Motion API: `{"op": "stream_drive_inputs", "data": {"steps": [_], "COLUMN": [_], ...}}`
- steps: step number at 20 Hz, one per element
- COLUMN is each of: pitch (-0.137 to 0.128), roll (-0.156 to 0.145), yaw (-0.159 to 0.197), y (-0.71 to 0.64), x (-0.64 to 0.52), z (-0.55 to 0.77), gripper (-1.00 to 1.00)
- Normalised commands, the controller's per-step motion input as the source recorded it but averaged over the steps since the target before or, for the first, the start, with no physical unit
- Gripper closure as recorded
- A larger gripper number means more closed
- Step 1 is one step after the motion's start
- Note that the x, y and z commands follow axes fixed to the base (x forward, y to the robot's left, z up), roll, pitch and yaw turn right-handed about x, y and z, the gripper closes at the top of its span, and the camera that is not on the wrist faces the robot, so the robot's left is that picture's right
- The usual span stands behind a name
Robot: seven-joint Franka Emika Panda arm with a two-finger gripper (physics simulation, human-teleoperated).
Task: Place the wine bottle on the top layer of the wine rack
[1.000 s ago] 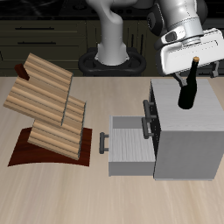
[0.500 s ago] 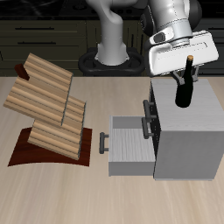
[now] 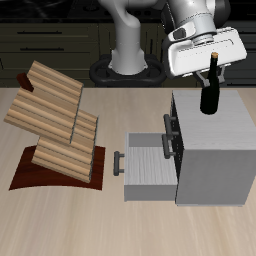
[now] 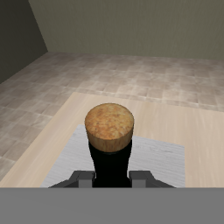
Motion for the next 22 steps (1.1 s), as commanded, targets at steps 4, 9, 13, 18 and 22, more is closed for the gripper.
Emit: {"op": "stream_drive_inputs", "data": {"steps": [4, 9, 13, 18, 22], "pitch": [-0.044, 0.032, 0.057, 0.017, 0.041], "roll": [0.041, -0.044, -0.029, -0.071, 0.003], "yaw": [-0.201, -0.280, -0.293, -0.311, -0.231], "y": [-0.16, -0.28, -0.34, -0.37, -0.17], "x": [-0.57, -0.23, -0.08, -0.15, -0.15], "z": [0.30, 0.12, 0.15, 0.21, 0.11], "gripper": [1.00, 1.00, 1.00, 1.00, 1.00]}}
